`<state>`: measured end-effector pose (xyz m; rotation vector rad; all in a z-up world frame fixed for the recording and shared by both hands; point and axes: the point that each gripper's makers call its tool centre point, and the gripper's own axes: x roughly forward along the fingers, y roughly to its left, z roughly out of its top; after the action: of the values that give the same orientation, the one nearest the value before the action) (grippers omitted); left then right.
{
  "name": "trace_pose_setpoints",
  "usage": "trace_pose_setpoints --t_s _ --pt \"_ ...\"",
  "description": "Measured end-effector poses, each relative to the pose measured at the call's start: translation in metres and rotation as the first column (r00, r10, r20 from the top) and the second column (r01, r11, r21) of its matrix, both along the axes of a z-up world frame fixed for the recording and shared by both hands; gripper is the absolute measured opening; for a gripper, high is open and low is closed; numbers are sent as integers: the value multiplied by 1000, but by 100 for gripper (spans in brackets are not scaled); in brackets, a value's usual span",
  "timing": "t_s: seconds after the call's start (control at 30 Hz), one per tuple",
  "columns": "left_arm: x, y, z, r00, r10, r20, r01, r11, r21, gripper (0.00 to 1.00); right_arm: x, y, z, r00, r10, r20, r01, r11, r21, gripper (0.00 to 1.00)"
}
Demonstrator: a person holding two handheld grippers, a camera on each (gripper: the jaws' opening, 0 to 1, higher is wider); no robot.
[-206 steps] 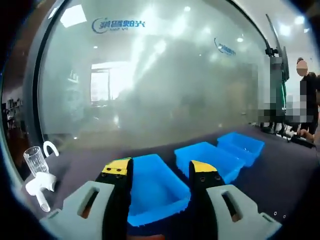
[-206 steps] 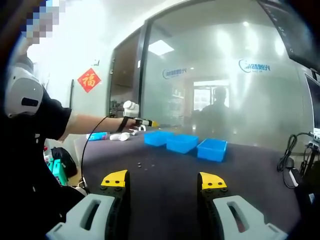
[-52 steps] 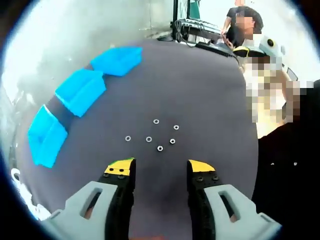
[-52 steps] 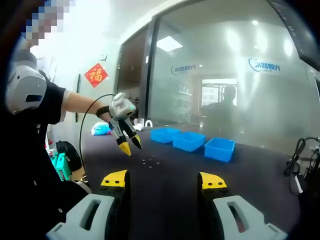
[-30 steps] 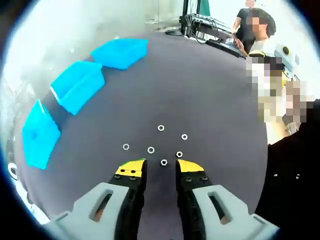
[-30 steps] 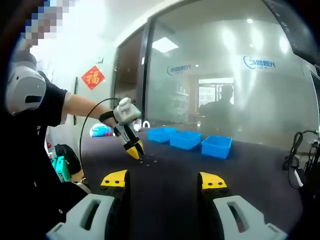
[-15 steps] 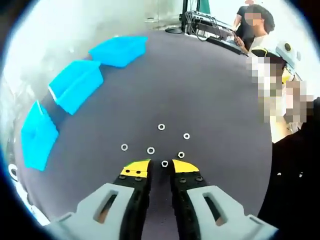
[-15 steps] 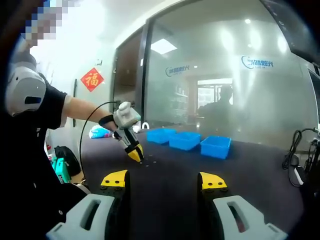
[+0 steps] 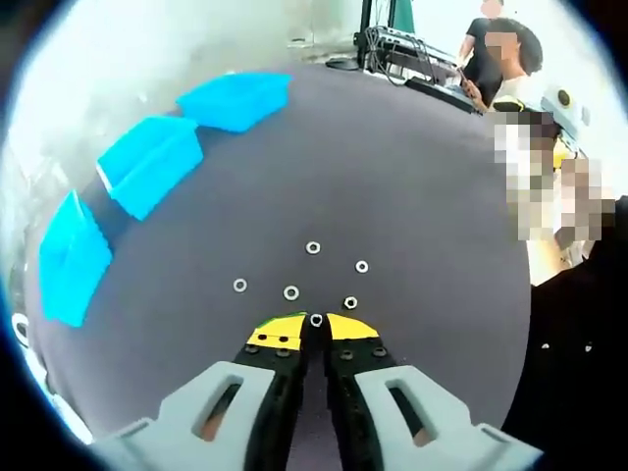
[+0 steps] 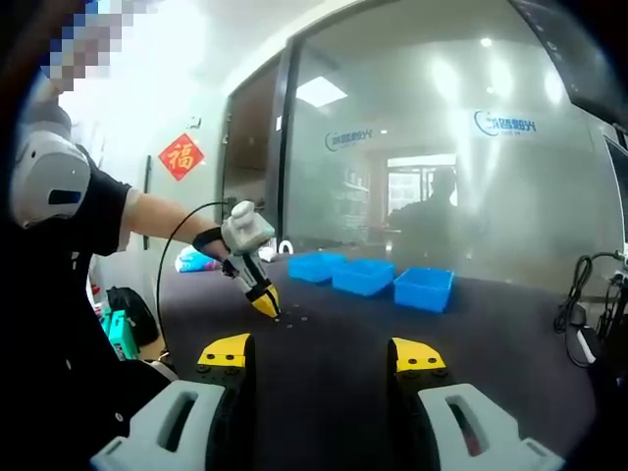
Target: Sort the screws, nuts, and washers into the corresponding bins
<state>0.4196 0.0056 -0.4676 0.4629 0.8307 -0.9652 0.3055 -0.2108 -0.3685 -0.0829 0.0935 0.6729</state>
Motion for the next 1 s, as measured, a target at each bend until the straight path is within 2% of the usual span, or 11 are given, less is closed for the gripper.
trace_pose_setpoints --t_s 0.3,0.43,0.57,0.7,0.8,0.83,0.9,0.93,1.0 --pt "-5 6 11 999 34 13 -33 995 -97 5 1 1 0 1000 1 0 -1 1000 -6 49" --pt "-6 7 25 996 52 67 -41 988 -151 5 2 5 2 1000 8 2 -8 1000 -8 49" --pt "-4 8 43 987 106 121 -74 967 -243 5 2 7 5 1000 8 7 -8 1000 -10 49" --pt "1 12 63 963 178 201 -104 937 -333 5 2 6 7 1000 -1 16 1 1000 -9 49" --pt "0 14 82 942 241 234 -124 897 -425 5 3 6 11 1000 -9 24 10 1000 -6 49" --pt "-1 15 92 928 281 246 -138 870 -473 5 3 6 12 1000 -12 28 13 1000 -6 49" --pt "-6 15 100 919 303 251 -138 845 -516 5 3 6 15 999 -15 33 15 1000 -3 49" --pt "-10 16 102 917 306 256 -134 841 -524 5 3 6 16 999 -16 36 16 1000 -3 49" --pt "-11 19 107 898 344 274 -146 821 -552 5 3 7 18 999 -17 40 17 1000 -2 49"
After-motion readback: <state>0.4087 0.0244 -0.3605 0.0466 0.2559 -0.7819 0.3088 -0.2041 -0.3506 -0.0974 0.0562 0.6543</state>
